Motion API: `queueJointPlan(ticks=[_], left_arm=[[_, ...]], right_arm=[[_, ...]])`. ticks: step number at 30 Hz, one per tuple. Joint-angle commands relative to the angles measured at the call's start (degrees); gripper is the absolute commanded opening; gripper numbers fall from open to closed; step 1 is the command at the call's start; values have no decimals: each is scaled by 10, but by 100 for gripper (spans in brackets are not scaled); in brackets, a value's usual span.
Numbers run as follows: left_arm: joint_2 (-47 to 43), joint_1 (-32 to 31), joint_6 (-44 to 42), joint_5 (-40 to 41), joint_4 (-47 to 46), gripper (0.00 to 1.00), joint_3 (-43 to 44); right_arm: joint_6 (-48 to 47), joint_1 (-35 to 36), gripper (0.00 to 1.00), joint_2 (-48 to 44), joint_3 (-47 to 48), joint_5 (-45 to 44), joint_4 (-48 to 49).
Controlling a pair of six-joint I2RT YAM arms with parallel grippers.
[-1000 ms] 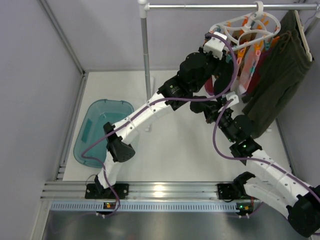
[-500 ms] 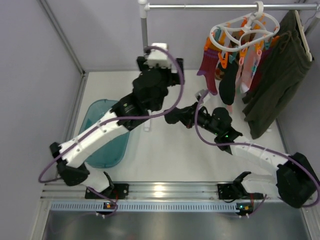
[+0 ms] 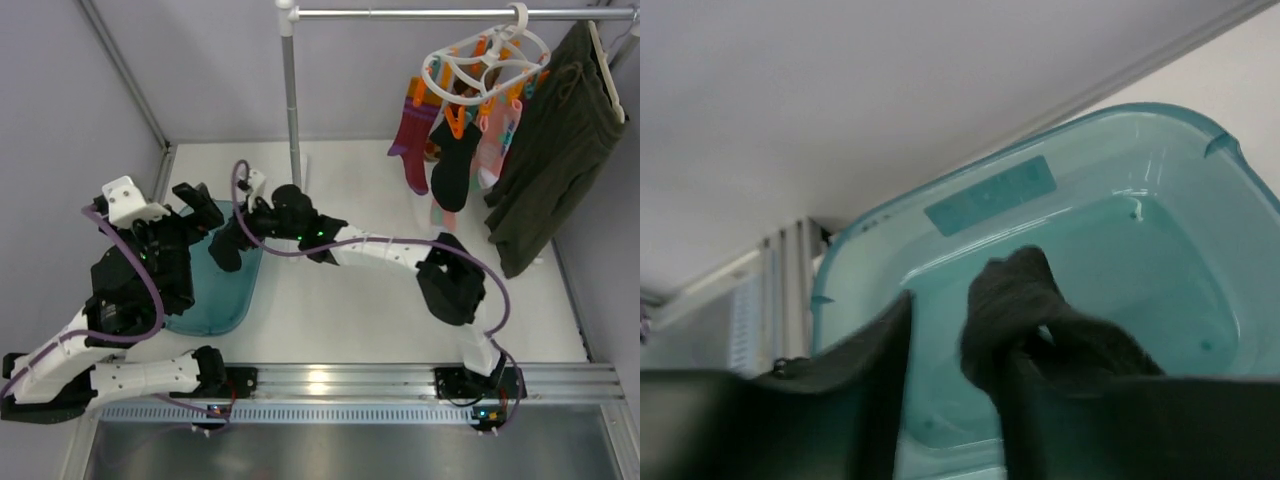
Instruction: Remove the socks clipped to the hanger
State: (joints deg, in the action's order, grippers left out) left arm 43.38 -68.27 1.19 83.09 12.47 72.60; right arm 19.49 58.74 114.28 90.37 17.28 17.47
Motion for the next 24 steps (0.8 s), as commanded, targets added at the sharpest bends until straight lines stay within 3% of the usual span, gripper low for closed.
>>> queueJointPlan(ticks=[1, 2, 3, 4, 5, 7, 9, 10, 14, 16, 20, 23, 24], left_arm=[[-19, -14, -64, 168, 0, 99, -29], [-23, -19, -73, 168, 1, 99, -33], [-27, -25, -80, 160, 1, 98, -36], [-29, -35, -86, 153, 1, 99, -45], [-29, -41, -92, 143, 1, 99, -48], [-30, -54, -88, 108, 1, 99, -61], [-31, -59, -67, 63, 2, 99, -75], [-31, -60, -54, 3, 3, 98, -79], [-19, -60, 42, -159, -1, 98, -108], [22, -59, 63, -214, -4, 99, -113], [146, -49, 71, -331, -75, 99, -98], [244, -21, 100, -410, -114, 99, -71], [266, -9, 111, -472, -144, 99, -51]], right_arm=[[-22, 22, 42, 89, 140, -4, -117], [-26, 27, 55, 109, 201, -5, -138], [-30, 28, 83, 137, 227, -1, -174], [-40, 28, 97, 146, 250, 1, -205], [-45, 28, 99, 149, 271, -10, -226], [-63, 27, 99, 125, 259, -29, -250], [-69, 20, 99, 56, 183, -61, -246], [-70, 16, 99, 23, 141, -72, -228], [-49, -38, 99, -185, -169, -96, -154], [-59, -66, 99, -308, -242, -108, -173], [-66, -90, 99, -503, -352, -243, -342], [-49, -121, 99, -649, -369, -349, -442], [-49, -130, 99, -703, -366, -369, -463]])
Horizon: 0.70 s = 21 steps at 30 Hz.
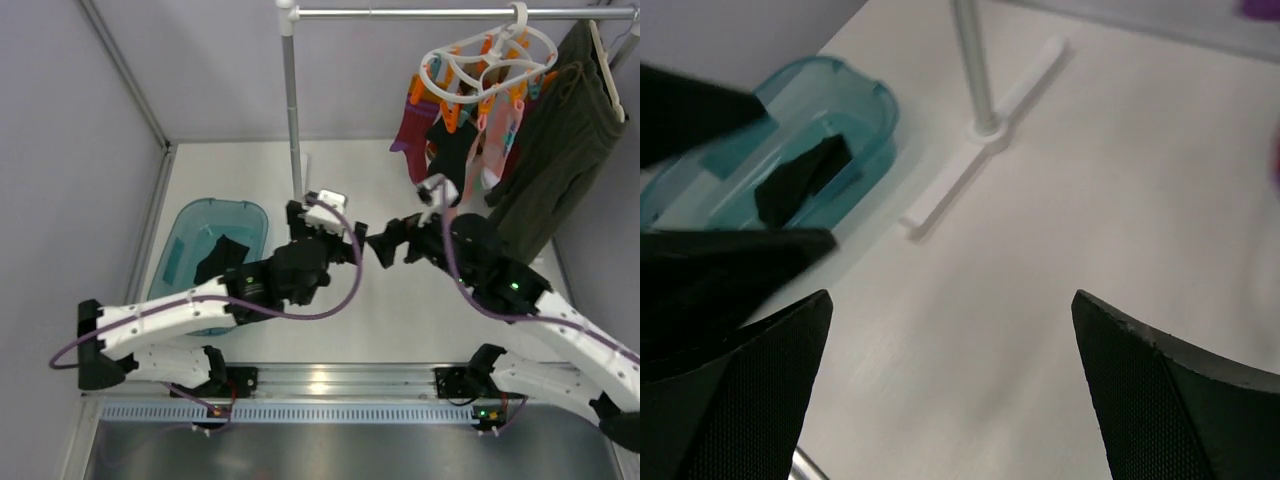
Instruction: Remove the socks clipped to the hanger
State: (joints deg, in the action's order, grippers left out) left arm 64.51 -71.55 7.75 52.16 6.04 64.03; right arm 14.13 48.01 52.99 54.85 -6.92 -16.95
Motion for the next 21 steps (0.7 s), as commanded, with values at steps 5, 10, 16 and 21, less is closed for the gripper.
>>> queueJointPlan(ticks=[5, 10, 16, 21], left_arm=[[247, 60, 47, -234, -124, 99, 159], [398, 59, 20, -233, -124, 99, 339], [505, 59, 13, -220, -124, 99, 455], [563, 59, 18, -228, -124, 99, 513]], right_arm=[[-2, -103, 99, -143, 65, -247, -227], [26, -130, 100, -141, 121, -394, -282], [17, -136, 99, -159, 170, -446, -288], [2, -136, 99, -148, 184, -447, -286]])
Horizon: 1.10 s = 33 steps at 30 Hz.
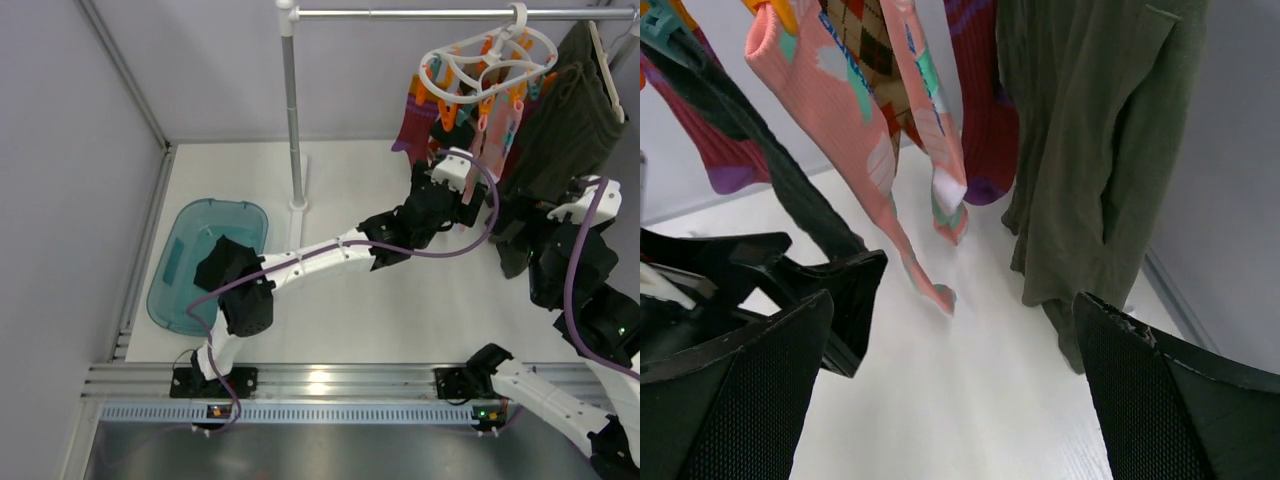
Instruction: Remove the socks clipped to the hanger
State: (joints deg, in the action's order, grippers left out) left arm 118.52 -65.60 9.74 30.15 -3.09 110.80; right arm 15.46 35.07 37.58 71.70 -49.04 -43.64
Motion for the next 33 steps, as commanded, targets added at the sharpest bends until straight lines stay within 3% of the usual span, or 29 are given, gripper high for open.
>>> queueJointPlan(ticks=[1, 4, 6, 7, 8, 11, 12, 13, 20, 23, 26, 33], left_arm=[[34, -1, -10, 3, -32, 99, 55], [80, 0, -39, 73, -32, 97, 106], [102, 6, -49, 106, -32, 83, 138], [108, 7, -54, 110, -32, 74, 143], [113, 11, -55, 114, -35, 54, 144], [94, 21, -46, 129, -38, 28, 127], [82, 21, -45, 129, -44, 9, 96], [71, 21, -41, 126, -61, 3, 78], [-64, 30, 11, 33, -158, 0, -153], [-103, 38, 24, 4, -188, 0, -212], [-114, 40, 27, 2, -194, 0, -226], [-134, 40, 34, 14, -194, 0, -253]], right_arm=[[-12, -6, 99, 5, 15, -19, -18], [-16, -6, 99, 0, 7, 14, -8], [-17, -6, 100, -1, 4, 26, -6], [-18, -6, 99, -1, 2, 32, -6], [-22, -7, 99, -1, 1, 32, -5], [-27, -6, 99, 2, 5, 36, -4], [-32, -7, 99, 2, 7, 39, 0], [-33, -7, 100, 3, 14, 51, 7], [-51, -6, 94, 49, 78, 171, 39], [-61, -7, 91, 102, 121, 220, 39], [-76, -7, 89, 164, 160, 239, 46], [-102, -16, 75, 271, 260, 235, 51]])
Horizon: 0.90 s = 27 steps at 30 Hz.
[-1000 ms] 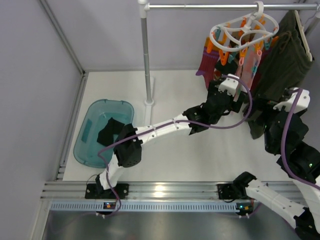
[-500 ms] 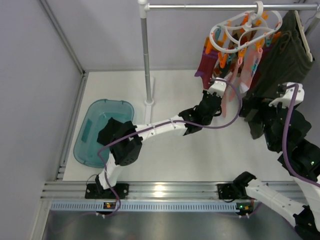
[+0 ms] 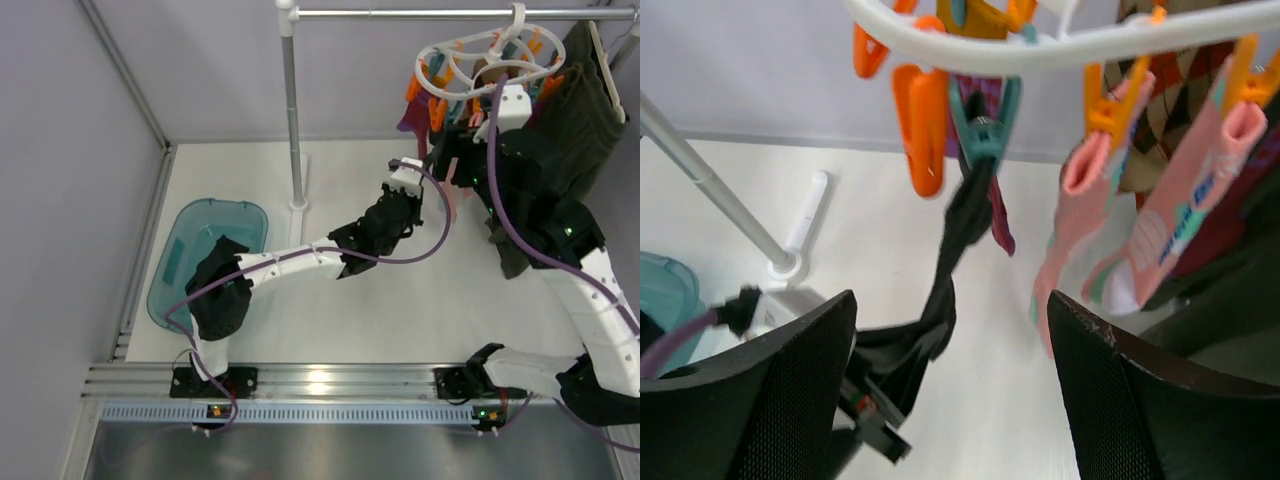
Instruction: Remove the socks clipped to the hanger
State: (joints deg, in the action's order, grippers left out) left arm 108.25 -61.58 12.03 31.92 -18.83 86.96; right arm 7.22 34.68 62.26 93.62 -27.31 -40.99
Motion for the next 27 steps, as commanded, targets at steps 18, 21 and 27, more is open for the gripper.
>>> queueJointPlan(ticks=[18, 21, 27], left_arm=[[-64, 5, 24, -13, -36, 0, -55], [-66, 6, 26, -19, -36, 0, -57], [-66, 6, 26, -23, -36, 0, -58]], right_arm=[[-47, -119, 64, 179, 141, 119, 48], [-52, -122, 60, 191, 150, 124, 62], [-51, -122, 55, 200, 165, 125, 82]])
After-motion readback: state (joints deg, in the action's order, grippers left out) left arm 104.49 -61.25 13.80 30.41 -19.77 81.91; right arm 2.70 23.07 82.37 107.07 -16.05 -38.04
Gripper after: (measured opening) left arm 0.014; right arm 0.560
